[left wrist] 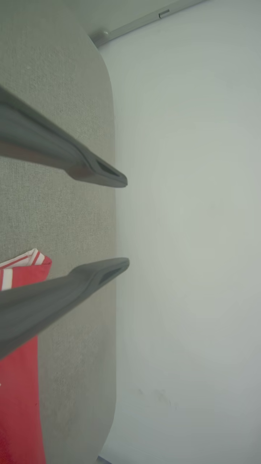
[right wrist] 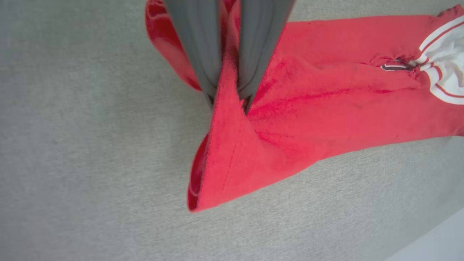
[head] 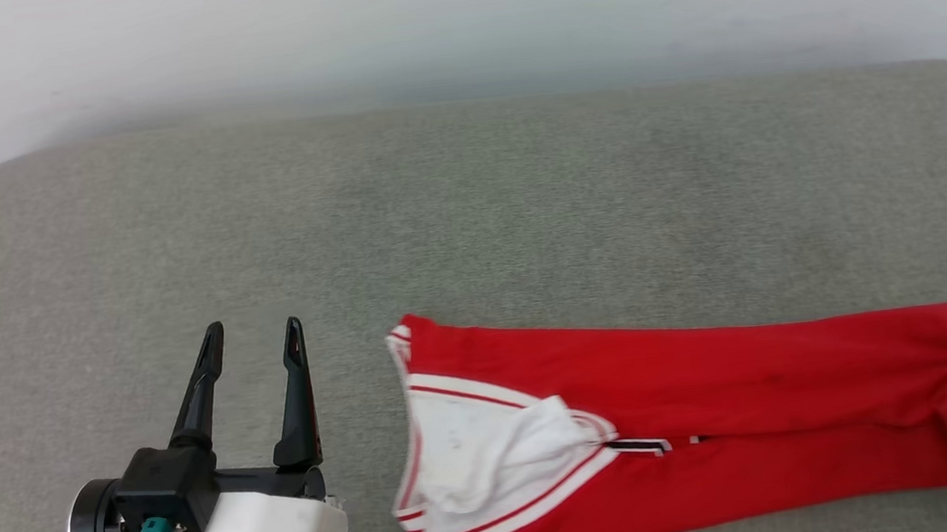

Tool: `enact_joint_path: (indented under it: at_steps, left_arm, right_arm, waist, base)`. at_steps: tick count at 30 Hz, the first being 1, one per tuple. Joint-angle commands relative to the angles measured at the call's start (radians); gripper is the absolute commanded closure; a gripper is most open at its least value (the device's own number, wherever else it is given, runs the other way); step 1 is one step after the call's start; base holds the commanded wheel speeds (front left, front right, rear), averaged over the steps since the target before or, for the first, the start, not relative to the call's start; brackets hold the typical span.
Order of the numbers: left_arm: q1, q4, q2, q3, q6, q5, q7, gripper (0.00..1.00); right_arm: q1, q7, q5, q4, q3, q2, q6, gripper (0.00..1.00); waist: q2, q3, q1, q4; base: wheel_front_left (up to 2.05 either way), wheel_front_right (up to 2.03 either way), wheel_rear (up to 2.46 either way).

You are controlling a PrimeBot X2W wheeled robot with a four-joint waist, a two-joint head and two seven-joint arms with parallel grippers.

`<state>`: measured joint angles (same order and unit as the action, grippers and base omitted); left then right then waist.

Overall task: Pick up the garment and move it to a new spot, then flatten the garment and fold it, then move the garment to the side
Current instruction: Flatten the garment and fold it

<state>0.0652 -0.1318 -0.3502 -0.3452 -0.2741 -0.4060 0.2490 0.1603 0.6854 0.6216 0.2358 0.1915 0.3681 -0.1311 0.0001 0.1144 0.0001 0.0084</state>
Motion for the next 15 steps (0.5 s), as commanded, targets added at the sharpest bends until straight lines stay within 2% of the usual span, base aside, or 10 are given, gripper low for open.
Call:
enact_joint_path:
  at_steps: [1, 5, 12, 15]
  left_arm:
    - [-0.009, -0.007, -0.007, 0.003, -0.005, 0.009, -0.004, 0.00]
    - [-0.002, -0.012, -0.009, 0.002, -0.008, 0.007, -0.007, 0.00]
    - [0.000, -0.007, -0.005, -0.009, -0.005, 0.001, -0.012, 0.00]
    - [0.004, -0.005, -0.003, -0.016, -0.002, 0.001, -0.015, 0.00]
  right_arm:
    - [0.005, 0.009, -0.021, 0.001, 0.050, -0.003, 0.001, 1.00]
    - [0.005, 0.050, -0.013, -0.006, 0.141, -0.031, 0.001, 1.00]
    - [0.033, 0.317, 0.215, 0.012, 0.243, -0.232, 0.001, 1.00]
    - [0.046, 0.418, 0.305, 0.018, 0.273, -0.290, 0.001, 1.00]
  waist:
    - [-0.0001, -0.001, -0.0001, -0.021]
    - [-0.0001, 0.003, -0.0001, -0.036]
    - [-0.0001, -0.002, -0.0001, -0.031]
    - [-0.0001, -0.003, -0.0001, -0.016]
  base:
    - [0.00, 0.00, 0.00]
    - [0.00, 0.00, 0.00]
    - [0.00, 0.00, 0.00]
    - [0.00, 0.00, 0.00]
